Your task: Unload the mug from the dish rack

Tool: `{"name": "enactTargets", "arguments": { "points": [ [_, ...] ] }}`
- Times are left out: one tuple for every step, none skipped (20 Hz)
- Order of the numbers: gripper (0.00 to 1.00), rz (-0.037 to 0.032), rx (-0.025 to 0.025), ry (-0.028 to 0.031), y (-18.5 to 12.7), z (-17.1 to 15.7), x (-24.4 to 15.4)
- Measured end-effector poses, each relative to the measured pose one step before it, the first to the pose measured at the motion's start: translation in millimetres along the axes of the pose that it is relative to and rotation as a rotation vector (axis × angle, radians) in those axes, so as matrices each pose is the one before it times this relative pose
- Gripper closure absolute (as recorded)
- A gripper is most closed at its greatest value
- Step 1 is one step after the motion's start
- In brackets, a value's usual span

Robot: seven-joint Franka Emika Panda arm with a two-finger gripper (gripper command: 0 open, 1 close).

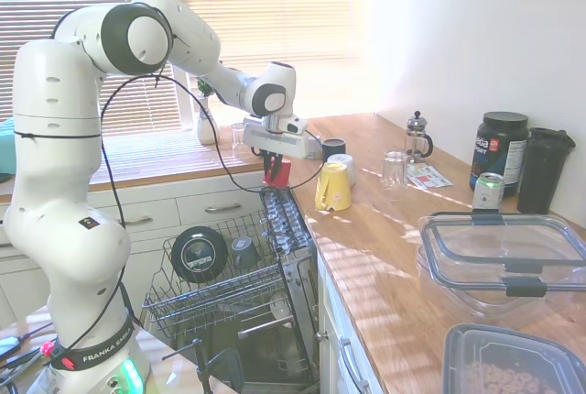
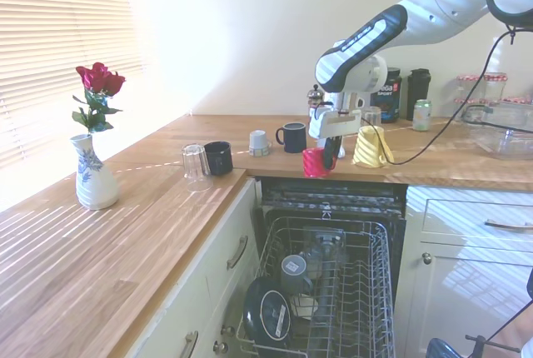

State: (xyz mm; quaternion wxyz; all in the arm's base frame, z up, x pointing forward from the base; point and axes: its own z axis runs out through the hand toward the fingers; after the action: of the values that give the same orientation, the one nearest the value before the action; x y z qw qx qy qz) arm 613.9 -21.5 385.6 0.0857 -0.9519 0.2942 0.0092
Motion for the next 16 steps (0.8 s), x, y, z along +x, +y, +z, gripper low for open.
{"name": "enactTargets", "arguments": {
  "points": [
    [1.00,0.00782,0.00104,0.00314,2.03,-4.05,6.21],
    [1.00,0.00712,-0.00147,-0.00089,2.35,-1.35,4.72],
    [1.00,0.00592,-0.00268,-0.00132,1.39,1.51,4.15],
    [1.00,0.00494,-0.00464,-0.00379,0.96,5.26,4.22],
    [1.00,0.00462,-0.00650,-0.00620,0.61,7.23,3.78],
    [1.00,0.00663,-0.00579,-0.00387,0.43,8.66,4.58],
    [1.00,0.00529,-0.00384,-0.00098,0.29,7.89,4.73],
    [1.00,0.00526,-0.00167,0.00234,0.18,4.80,4.57],
    [1.00,0.00539,0.00108,0.00436,-0.36,-0.14,3.38],
    [1.00,0.00699,0.00027,0.00229,0.29,-0.19,2.08],
    [1.00,0.00635,0.00037,0.00130,0.69,-0.38,1.10],
    [1.00,0.00789,0.00024,0.00152,0.69,-0.51,0.87],
    [0.00,0.01047,0.00114,0.00015,0.24,-0.15,0.60],
    [0.00,0.01086,0.00169,-0.00049,-0.07,-0.11,0.16],
    [0.00,0.00889,0.00140,-0.00044,-0.15,-0.12,0.01],
    [0.00,0.00570,0.00078,-0.00018,-0.07,-0.07,0.01]
  ]
}}
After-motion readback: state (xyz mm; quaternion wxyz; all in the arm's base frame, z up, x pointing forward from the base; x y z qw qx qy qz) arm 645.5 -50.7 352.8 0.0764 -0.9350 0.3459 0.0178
